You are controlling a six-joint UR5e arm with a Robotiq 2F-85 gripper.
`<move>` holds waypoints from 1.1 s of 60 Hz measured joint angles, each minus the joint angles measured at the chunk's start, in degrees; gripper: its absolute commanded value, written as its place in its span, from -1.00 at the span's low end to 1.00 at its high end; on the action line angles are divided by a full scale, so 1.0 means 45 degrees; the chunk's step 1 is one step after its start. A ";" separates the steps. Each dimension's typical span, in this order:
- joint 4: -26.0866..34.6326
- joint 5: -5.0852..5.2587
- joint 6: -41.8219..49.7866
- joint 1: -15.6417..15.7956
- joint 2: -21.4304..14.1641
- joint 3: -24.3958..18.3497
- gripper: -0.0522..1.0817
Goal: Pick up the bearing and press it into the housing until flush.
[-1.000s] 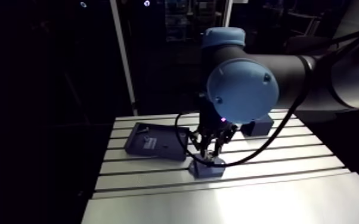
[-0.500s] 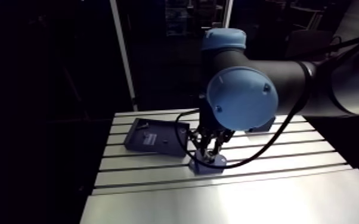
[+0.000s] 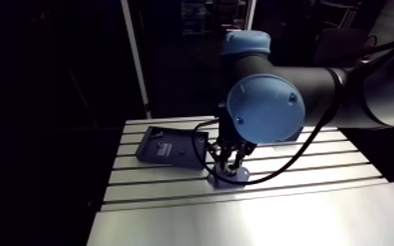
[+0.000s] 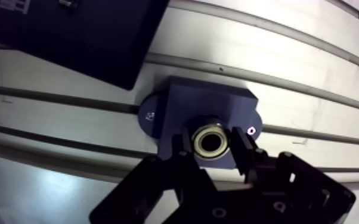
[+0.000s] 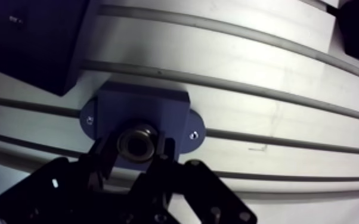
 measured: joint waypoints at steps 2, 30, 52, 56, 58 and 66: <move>-0.0004 -0.0003 0.0000 0.0001 0.0002 0.0004 0.25; -0.0016 -0.0014 -0.0012 0.0036 0.0095 0.0000 0.25; -0.0015 -0.0014 -0.0005 0.0046 0.0173 0.0000 0.25; -0.0017 -0.0014 -0.0005 0.0046 0.0173 0.0001 0.25; -0.0017 -0.0015 -0.0005 0.0046 0.0173 0.0000 0.25; -0.0019 -0.0014 -0.0010 0.0045 0.0166 0.0000 0.26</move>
